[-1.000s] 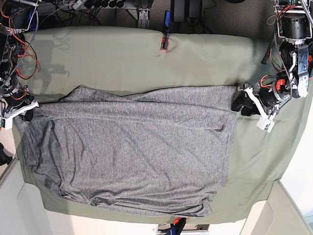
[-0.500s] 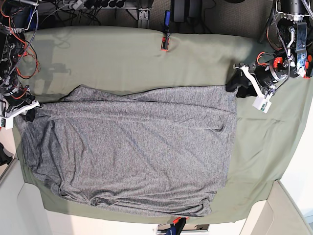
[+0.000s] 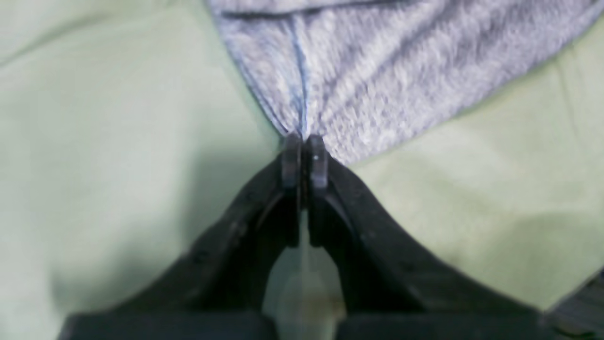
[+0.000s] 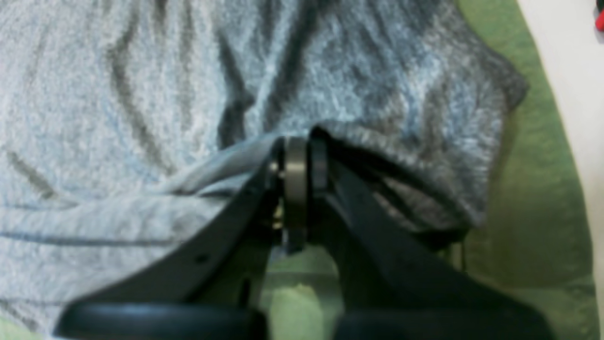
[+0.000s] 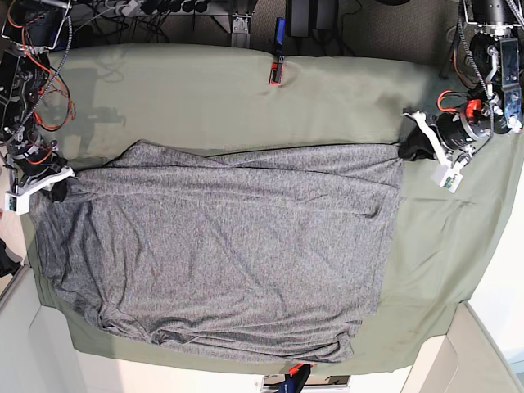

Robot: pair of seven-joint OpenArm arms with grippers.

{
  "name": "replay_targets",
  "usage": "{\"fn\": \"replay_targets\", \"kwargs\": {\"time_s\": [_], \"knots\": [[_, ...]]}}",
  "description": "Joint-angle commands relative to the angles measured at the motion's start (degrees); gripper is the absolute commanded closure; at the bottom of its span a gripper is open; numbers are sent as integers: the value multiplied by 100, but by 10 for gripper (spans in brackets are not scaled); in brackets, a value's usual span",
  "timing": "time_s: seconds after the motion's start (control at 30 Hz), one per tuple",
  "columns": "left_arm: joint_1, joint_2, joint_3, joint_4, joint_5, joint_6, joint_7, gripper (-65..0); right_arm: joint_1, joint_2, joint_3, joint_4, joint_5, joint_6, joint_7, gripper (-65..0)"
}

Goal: Fold the T-shirt properly
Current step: 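Drag the held collar edge toward the hem with both grippers, then lower the edge onto the shirt and open both grippers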

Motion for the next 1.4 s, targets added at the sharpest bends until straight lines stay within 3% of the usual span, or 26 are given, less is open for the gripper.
{"fn": "replay_targets", "kwargs": {"time_s": [0.0,0.17,0.5,0.67,0.8,1.07,1.23,1.37], "knots": [[-72,-210,-166,184,-238,-43,-81,0,116,101,101,166,72,46,81,0],[-105,-527,-317,398,-411,-43,-142,0,133,111,326,356,286,68,-17,0],[-730,-625,-304,398,-302,-43,-262,0,315,116,323,350,79,63,0,0],[-1088,-693,129,293,-90,-43,-341,0,354,114,323,334,63,61,61,0],[-1674,-695,802,-229,682,-43,-831,0,354,118,323,334,-72,63,125,0],[-3029,-704,1749,-1711,732,-43,-938,0,472,116,323,120,-269,70,284,0],[-3589,-664,2186,-2653,973,-43,-1414,0,986,116,323,-533,-431,354,306,0],[-3853,-535,2304,-3246,1080,-43,-1639,0,1331,116,321,-1043,-452,369,367,0]]}}
